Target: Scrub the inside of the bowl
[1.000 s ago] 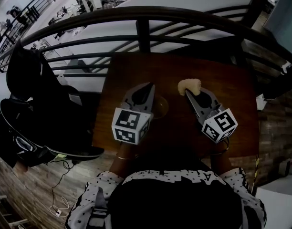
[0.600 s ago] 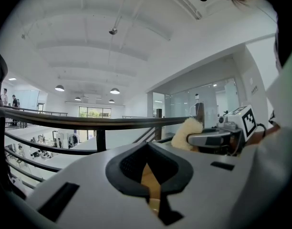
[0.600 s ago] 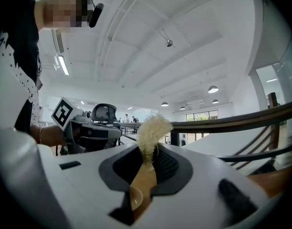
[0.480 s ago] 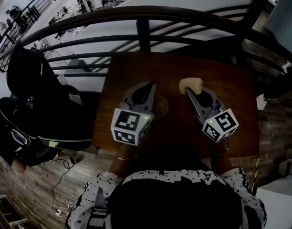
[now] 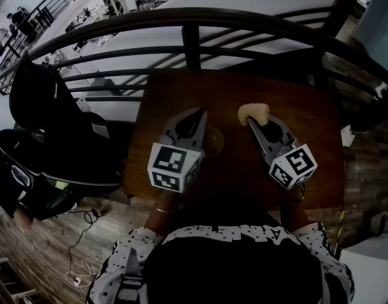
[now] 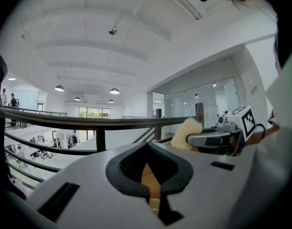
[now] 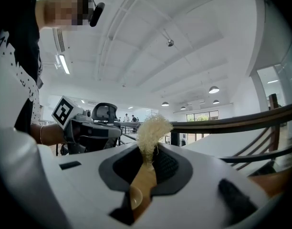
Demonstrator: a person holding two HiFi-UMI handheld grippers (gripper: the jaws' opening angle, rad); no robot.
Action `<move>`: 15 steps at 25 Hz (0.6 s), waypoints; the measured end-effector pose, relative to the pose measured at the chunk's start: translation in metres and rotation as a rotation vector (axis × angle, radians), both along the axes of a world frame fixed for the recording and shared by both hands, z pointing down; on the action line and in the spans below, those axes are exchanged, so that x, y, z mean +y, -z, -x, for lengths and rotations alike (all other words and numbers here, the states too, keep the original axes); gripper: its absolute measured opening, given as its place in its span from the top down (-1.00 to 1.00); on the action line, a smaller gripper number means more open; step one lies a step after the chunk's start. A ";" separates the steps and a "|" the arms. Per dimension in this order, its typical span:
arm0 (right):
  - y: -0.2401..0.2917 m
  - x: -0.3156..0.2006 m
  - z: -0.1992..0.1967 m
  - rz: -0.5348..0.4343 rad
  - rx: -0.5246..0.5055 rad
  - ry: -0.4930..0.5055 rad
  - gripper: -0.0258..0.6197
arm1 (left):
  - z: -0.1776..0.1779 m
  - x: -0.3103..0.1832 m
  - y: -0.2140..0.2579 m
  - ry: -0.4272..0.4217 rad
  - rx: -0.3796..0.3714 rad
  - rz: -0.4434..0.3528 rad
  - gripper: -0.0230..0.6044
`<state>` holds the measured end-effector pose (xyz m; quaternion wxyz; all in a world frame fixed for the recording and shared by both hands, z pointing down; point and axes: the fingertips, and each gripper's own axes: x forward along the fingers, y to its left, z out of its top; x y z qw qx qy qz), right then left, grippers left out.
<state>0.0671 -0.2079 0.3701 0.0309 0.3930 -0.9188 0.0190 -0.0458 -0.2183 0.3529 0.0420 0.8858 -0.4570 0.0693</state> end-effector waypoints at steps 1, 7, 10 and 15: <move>0.000 0.000 0.000 -0.002 0.000 0.000 0.73 | 0.000 0.000 0.000 0.000 0.000 -0.001 0.88; 0.001 0.001 0.001 -0.004 0.003 0.001 0.73 | 0.000 0.000 0.000 -0.001 -0.005 -0.001 0.88; 0.001 0.002 -0.002 -0.002 0.005 0.000 0.73 | -0.003 0.001 -0.002 -0.003 -0.007 0.001 0.88; 0.001 0.003 -0.004 -0.003 0.004 -0.003 0.73 | -0.004 0.002 -0.002 -0.007 -0.008 0.001 0.88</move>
